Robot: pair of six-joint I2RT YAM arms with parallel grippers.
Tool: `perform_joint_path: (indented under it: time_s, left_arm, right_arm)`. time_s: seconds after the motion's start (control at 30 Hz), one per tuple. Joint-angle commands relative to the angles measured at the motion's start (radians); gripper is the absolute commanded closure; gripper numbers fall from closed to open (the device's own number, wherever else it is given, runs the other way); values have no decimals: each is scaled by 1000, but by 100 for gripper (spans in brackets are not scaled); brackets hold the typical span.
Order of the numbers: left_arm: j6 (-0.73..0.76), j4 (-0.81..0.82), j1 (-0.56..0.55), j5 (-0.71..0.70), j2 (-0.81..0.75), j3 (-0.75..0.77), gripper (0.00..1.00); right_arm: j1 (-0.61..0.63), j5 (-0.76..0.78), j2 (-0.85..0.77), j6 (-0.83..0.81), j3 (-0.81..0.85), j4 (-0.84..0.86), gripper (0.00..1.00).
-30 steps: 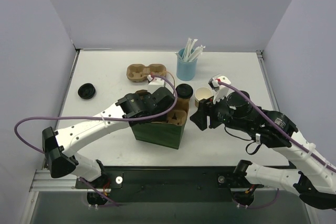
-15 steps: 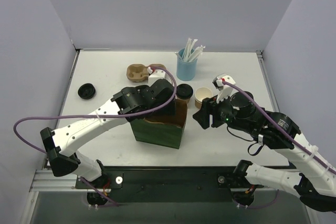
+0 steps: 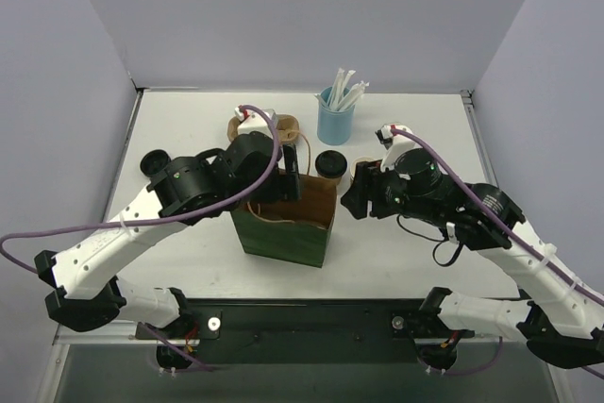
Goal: Pack the takeout coffee
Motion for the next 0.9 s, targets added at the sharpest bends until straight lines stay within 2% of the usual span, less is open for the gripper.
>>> perform_joint_path:
  time_s: [0.0,0.13,0.4,0.53,0.63,0.67,0.7,0.77,0.8,0.87]
  left_arm:
    - [59,-49,37,25,-46,55,15]
    - [107,-129,95,14,-49,46,14]
    - [222,-158,287,35,-89,-31,15]
    - [274,-132,303,48,-87,-70,17]
    - [291,-109,327,77,-78,-107,22]
    - [293,-101,333,89,-77,-116,25]
    - [297,-92,342,98,-77,-132,28]
    - [293,-97,358,98,-68,-135,35]
    - [294,-101,364,97,-64,-129,38]
    - [303,-98,365,100,-63,-121,53]
  right_arm:
    - [-8,7,73,116,98,-57,46]
    - [-8,38,161,192,132,-85,46]
    - [-4,133,259,249,143,-113,50]
    - [-5,149,320,230,155,-113,55]
    - [-5,147,349,215,161,-111,75]
    - [-5,149,357,209,167,-111,88]
    - [-5,150,362,204,176,-111,93]
    - [-7,147,373,192,207,-113,100]
    - [-8,145,376,181,213,-113,100]
    - [-10,144,379,181,222,-116,100]
